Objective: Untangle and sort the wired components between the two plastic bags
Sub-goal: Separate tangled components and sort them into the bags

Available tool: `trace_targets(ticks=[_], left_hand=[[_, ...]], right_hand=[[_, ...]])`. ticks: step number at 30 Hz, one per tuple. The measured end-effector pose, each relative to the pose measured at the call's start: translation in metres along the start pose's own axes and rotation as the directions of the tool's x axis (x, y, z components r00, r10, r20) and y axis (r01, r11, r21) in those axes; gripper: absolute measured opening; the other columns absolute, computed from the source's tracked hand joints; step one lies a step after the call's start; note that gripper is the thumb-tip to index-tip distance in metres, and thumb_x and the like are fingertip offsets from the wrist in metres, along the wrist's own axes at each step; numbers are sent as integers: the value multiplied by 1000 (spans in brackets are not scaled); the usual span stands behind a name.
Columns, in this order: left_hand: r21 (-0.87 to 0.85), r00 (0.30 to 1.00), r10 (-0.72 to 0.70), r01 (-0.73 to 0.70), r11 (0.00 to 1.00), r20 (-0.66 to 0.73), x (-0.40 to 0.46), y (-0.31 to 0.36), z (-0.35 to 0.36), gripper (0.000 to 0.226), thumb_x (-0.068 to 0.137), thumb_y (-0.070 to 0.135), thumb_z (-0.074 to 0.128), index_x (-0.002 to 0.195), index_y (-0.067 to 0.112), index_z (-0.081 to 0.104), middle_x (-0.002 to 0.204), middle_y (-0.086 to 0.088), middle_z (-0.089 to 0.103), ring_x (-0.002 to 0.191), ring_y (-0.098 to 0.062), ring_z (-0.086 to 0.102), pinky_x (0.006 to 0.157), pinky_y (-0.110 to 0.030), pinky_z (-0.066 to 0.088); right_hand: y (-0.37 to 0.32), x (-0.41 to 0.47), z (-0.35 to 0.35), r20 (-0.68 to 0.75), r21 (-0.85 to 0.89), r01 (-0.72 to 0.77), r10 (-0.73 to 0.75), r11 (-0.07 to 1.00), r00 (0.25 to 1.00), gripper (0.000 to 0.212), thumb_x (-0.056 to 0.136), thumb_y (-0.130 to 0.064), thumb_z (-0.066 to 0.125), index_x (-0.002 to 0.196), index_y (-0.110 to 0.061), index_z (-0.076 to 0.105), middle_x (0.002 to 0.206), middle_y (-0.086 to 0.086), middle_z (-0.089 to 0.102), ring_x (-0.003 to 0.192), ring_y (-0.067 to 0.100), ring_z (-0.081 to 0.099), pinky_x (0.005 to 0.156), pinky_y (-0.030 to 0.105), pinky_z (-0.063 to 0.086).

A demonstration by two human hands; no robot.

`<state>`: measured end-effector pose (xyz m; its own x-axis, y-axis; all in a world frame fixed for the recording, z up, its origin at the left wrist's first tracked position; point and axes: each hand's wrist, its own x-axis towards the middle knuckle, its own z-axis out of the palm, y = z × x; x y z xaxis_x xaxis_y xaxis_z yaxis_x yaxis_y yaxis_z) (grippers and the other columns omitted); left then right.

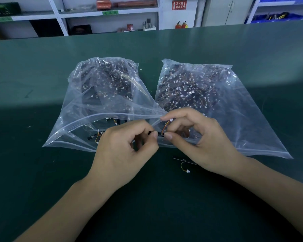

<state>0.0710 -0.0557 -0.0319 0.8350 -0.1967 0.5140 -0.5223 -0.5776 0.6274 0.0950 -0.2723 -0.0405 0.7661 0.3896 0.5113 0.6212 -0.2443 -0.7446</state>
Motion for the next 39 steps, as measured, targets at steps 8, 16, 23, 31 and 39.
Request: trace_targets(ticks=[8, 16, 23, 31, 39], left_hand=[[-26, 1000, 13, -13, 1000, 0, 0, 0, 0, 20, 94, 17, 70, 76, 22, 65, 65, 9, 56, 61, -13, 53, 61, -11, 35], [-9, 999, 33, -33, 999, 1, 0, -2, -1, 21, 95, 17, 70, 76, 23, 64, 66, 10, 55, 62, -15, 54, 60, -13, 36], [4, 999, 32, -32, 999, 8, 0, -3, -1, 19, 96, 18, 69, 78, 23, 66, 67, 10, 56, 63, -15, 55, 61, -15, 37], [18, 999, 30, -31, 999, 15, 0, -2, -1, 18, 96, 19, 69, 78, 21, 67, 67, 11, 56, 62, -14, 55, 60, -15, 36], [56, 1000, 15, -15, 998, -13, -2, -5, 1, 22, 100, 28, 65, 79, 23, 66, 68, 7, 58, 63, -19, 56, 58, -25, 41]], right_hand=[[-1, 1, -1, -15, 10, -10, 10, 1000, 1000, 29, 99, -7, 74, 125, -17, 66, 85, -2, 73, 80, 25, 68, 78, 49, 52], [1, 1, 0, 0, -25, 17, -17, 1000, 1000, 27, 100, -6, 72, 123, -17, 67, 86, -3, 72, 81, 25, 69, 73, 51, 52], [2, 1, 0, -12, -44, 17, -17, 999, 1000, 24, 100, -9, 73, 122, -19, 68, 85, -5, 72, 78, 24, 68, 70, 43, 50], [-1, 1, 0, 5, -53, 30, -30, 998, 1000, 19, 99, -4, 72, 113, -18, 70, 83, -4, 70, 75, 23, 66, 67, 33, 50], [1, 1, -2, 24, -132, 18, -15, 991, 1000, 30, 98, -9, 74, 124, -22, 65, 94, -8, 69, 81, 21, 66, 74, 22, 47]])
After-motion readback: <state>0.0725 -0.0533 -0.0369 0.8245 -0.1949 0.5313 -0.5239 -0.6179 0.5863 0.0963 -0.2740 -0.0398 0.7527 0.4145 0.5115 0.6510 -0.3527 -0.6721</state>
